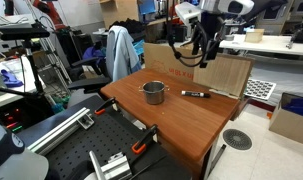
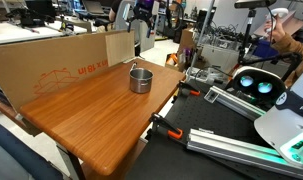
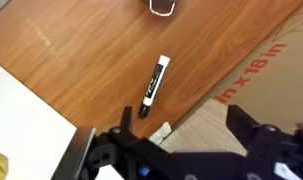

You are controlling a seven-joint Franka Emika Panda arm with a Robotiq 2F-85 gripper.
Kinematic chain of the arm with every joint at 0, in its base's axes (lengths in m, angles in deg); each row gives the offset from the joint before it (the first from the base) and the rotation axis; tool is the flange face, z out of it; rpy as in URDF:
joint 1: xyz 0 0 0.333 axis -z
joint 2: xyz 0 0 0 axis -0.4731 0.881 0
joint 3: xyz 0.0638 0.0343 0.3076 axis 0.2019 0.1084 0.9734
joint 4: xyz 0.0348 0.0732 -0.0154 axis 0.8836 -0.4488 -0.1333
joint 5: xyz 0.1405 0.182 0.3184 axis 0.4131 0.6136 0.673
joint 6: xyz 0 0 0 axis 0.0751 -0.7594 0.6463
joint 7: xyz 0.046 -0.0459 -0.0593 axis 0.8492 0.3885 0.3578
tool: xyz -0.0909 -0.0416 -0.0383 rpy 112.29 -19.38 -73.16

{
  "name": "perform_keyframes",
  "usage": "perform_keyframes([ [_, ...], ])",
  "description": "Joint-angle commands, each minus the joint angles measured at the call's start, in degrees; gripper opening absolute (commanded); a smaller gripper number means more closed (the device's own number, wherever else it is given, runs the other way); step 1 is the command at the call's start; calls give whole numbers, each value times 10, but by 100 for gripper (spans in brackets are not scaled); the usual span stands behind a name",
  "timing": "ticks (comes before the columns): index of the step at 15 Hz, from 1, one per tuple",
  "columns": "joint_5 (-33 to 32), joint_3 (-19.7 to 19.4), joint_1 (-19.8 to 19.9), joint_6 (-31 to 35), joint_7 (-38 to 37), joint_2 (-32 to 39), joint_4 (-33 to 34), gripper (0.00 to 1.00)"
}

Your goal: Remove the marker from the silver cup and place it on the table

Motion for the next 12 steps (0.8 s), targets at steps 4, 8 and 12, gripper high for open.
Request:
perform_keyframes([
  [4,4,4,0,18,21,-78,-74,100],
  [8,8,5,0,30,27,-78,-82,100],
  [12,8,5,0,31,27,-78,-82,100],
])
